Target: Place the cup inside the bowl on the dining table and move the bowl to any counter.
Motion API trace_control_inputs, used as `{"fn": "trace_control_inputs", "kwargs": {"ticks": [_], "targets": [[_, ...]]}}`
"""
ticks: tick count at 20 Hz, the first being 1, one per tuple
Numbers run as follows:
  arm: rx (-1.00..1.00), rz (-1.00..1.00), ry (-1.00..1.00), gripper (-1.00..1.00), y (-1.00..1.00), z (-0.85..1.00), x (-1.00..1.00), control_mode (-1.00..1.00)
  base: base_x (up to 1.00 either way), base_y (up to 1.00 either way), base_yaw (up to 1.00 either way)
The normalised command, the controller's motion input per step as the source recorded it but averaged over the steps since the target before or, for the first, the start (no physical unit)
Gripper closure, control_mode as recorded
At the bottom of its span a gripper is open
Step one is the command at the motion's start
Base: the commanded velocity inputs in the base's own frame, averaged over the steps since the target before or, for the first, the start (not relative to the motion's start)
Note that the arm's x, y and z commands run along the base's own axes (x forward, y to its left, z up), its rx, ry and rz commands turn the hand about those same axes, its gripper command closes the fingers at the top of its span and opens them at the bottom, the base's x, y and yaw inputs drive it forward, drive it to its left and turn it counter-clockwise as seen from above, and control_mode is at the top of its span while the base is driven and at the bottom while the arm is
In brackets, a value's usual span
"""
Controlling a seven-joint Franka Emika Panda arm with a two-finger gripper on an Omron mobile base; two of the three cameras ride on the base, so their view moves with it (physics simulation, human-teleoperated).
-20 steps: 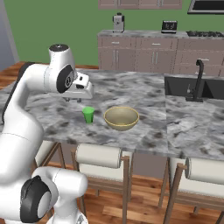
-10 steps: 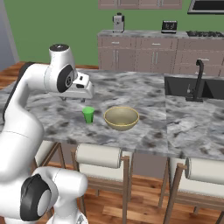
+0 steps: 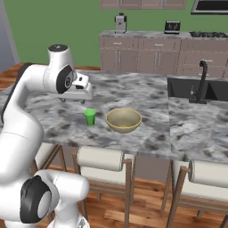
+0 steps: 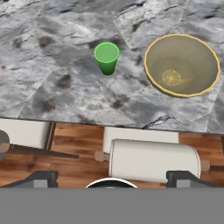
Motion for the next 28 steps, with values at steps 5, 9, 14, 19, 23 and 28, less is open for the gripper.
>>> {"fn": "trace_control_inputs", "kwargs": {"ticks": [5,9,14,19,23,28], "targets": [[0.00,0.00,0.00,-1.00,0.11,-0.04,0.00,-1.00,0.00,0.00,0.00],[0.00,0.00,0.00,-1.00,0.15,-0.04,0.00,-1.00,0.00,0.00,0.00],[0.00,0.00,0.00,-1.00,0.15,-0.01,0.02,-1.00,0.00,0.00,0.00],[0.00,0.00,0.00,-1.00,0.16,-0.02,0.15,-1.00,0.00,0.00,0.00],[0.00,0.00,0.00,-1.00,0.20,-0.03,0.33,-1.00,0.00,0.00,0.00],[0.00,-0.01,0.00,-1.00,0.05,0.00,0.25,-1.00,0.00,0.00,0.00]]}}
